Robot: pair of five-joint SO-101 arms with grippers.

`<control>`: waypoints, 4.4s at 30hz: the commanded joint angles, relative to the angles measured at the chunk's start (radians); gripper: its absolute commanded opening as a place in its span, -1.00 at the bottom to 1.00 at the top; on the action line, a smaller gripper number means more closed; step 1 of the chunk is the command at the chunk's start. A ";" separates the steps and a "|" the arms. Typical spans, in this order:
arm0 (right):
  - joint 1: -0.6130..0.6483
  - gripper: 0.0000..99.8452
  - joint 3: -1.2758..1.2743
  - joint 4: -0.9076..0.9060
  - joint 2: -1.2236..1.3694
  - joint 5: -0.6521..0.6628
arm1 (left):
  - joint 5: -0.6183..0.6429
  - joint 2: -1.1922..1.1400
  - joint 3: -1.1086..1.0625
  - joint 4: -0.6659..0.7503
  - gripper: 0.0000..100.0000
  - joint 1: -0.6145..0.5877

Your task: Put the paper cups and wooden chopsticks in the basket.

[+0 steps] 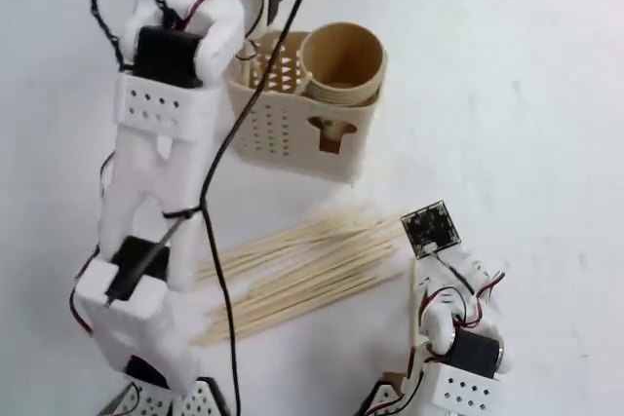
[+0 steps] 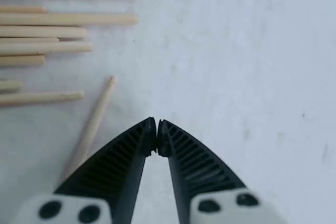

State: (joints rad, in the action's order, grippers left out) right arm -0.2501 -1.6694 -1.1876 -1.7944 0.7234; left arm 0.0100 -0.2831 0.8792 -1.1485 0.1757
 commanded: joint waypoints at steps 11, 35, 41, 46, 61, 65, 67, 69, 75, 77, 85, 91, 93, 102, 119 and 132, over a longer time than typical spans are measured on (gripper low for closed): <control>0.010 -0.96 -0.020 0.010 -0.005 0.011 | 0.015 -0.117 0.008 -0.014 -0.95 -0.015; 0.010 -0.96 -0.020 0.012 -0.005 0.011 | 0.011 0.298 -0.525 0.388 -0.96 -0.028; 0.010 -0.96 -0.020 0.012 -0.005 0.011 | 0.034 0.506 -0.907 0.655 -0.96 -0.028; 0.010 -0.96 -0.020 0.013 -0.005 0.011 | -0.021 0.648 -1.235 0.855 -0.95 0.010; 0.010 -0.96 -0.020 0.013 -0.005 0.011 | -0.023 0.697 -1.335 0.858 -0.80 0.001; 0.010 -0.96 -0.020 0.013 -0.005 0.011 | -0.025 0.797 -1.231 0.683 -0.80 0.001; 0.010 -0.96 -0.020 0.013 -0.005 0.011 | -0.026 0.872 -1.165 0.528 -0.80 0.004; 0.010 -0.96 -0.020 0.013 -0.005 0.011 | -0.026 0.957 -1.105 0.347 -0.80 0.010; 0.010 -0.96 -0.020 0.013 -0.005 0.011 | -0.224 1.056 -1.039 -0.091 -0.81 0.153; 0.010 -0.96 -0.020 0.012 -0.005 0.011 | -0.296 1.010 -1.094 -0.183 -0.81 0.208; 0.008 -0.96 -0.020 0.012 -0.005 0.011 | -0.446 0.710 -1.521 0.115 -0.76 0.272; 0.008 -0.96 -0.020 0.012 -0.005 0.011 | -0.532 0.437 -1.564 0.293 -0.69 0.272; 0.008 -0.96 -0.020 0.012 -0.005 0.011 | -0.537 0.348 -1.531 0.311 -0.69 0.271; 0.008 -0.96 -0.020 0.012 -0.005 0.012 | -0.539 0.124 -1.356 0.256 -0.73 0.271; 0.010 -0.96 -0.020 0.013 -0.005 0.012 | -0.534 0.189 -1.298 0.115 -0.96 0.335; 0.007 -0.96 -0.020 0.012 -0.005 0.012 | -0.451 0.260 -1.430 0.180 -0.82 0.328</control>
State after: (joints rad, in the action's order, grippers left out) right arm -0.2501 -1.6694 -1.1876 -1.7944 0.7234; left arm -0.4549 -0.0713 -0.5355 -1.0196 0.5378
